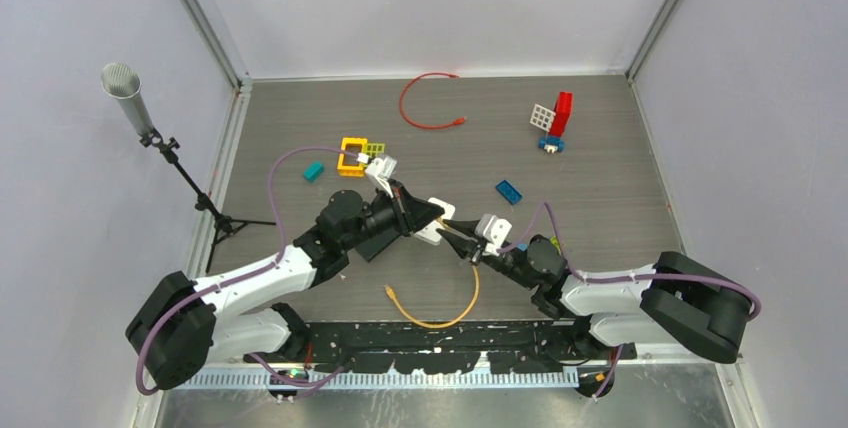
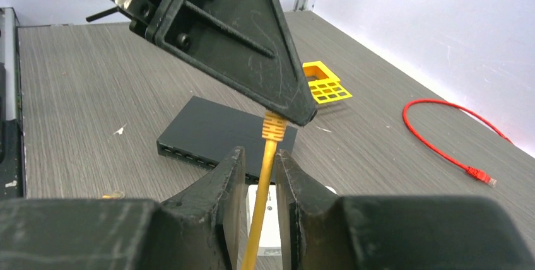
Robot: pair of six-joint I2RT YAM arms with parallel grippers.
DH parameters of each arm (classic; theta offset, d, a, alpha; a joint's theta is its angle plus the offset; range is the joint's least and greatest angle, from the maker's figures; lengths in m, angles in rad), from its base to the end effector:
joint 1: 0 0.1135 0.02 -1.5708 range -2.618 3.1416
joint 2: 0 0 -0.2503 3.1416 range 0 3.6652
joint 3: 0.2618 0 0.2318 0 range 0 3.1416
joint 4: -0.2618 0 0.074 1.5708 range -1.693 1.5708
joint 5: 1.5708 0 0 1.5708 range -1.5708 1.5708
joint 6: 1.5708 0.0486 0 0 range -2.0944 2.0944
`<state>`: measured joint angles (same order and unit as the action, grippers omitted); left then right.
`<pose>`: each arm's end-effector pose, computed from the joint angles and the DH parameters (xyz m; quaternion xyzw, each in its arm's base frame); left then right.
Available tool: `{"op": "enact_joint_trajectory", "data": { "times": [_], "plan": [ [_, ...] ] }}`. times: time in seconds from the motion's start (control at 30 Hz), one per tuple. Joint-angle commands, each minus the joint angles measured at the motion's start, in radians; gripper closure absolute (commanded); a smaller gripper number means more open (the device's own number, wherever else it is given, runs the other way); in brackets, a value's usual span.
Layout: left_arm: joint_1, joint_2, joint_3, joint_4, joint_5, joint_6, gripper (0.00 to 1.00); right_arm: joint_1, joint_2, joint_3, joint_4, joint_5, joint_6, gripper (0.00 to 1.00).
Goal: Insert the plug into the switch port
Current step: Pick up the connector from the center of the board.
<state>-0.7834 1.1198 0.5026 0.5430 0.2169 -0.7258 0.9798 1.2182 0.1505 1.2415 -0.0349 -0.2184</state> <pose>0.1693 -0.1834 0.2491 0.0946 0.7261 -0.5211 0.4384 0.1183 0.1793 0.2024 -0.3736 0.5235 0.2949 0.7067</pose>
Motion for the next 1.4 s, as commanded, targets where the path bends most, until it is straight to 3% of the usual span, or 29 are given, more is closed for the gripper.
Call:
{"op": "enact_joint_trajectory", "data": {
  "times": [0.0,0.23,0.7,0.8,0.87,0.93,1.0,1.03,1.07,1.13,1.27,1.37],
  "plan": [
    [-0.001,-0.02,-0.01,0.066,-0.008,0.002,1.0,0.005,0.006,0.038,0.095,0.005,-0.001,0.71],
    [-0.001,-0.021,-0.004,0.065,-0.002,0.005,1.0,0.005,0.032,0.049,0.09,0.014,-0.005,0.86],
    [-0.001,-0.029,0.002,0.048,-0.016,0.012,1.0,0.004,0.074,0.052,0.106,0.006,-0.009,0.77],
    [-0.001,-0.025,0.003,0.047,-0.016,0.014,1.0,0.005,0.071,0.051,0.106,0.006,-0.011,0.85],
    [-0.001,-0.022,0.004,0.044,-0.019,0.018,1.0,0.005,0.066,0.049,0.102,0.006,-0.013,0.97],
    [-0.001,-0.021,0.014,0.018,-0.032,0.028,0.99,0.005,0.055,0.048,0.087,0.014,-0.007,0.99],
    [0.001,-0.026,0.036,-0.048,-0.056,0.048,0.82,0.005,0.026,0.048,0.048,0.076,0.044,1.0],
    [0.001,-0.031,0.051,-0.086,-0.07,0.062,0.67,0.005,0.0,0.054,0.003,0.125,0.088,1.0],
    [0.003,-0.036,0.063,-0.127,-0.089,0.075,0.52,0.004,-0.034,0.063,-0.1,0.164,0.134,1.0],
    [0.01,-0.05,0.092,-0.207,-0.128,0.114,0.36,0.005,-0.114,0.097,-0.316,0.215,0.193,1.0],
    [0.039,-0.076,0.117,-0.332,-0.192,0.158,0.29,0.004,-0.28,0.183,-0.791,0.361,0.352,1.0],
    [0.053,-0.065,0.119,-0.367,-0.209,0.163,0.3,0.005,-0.326,0.225,-1.005,0.356,0.414,1.0]
  ]
}}
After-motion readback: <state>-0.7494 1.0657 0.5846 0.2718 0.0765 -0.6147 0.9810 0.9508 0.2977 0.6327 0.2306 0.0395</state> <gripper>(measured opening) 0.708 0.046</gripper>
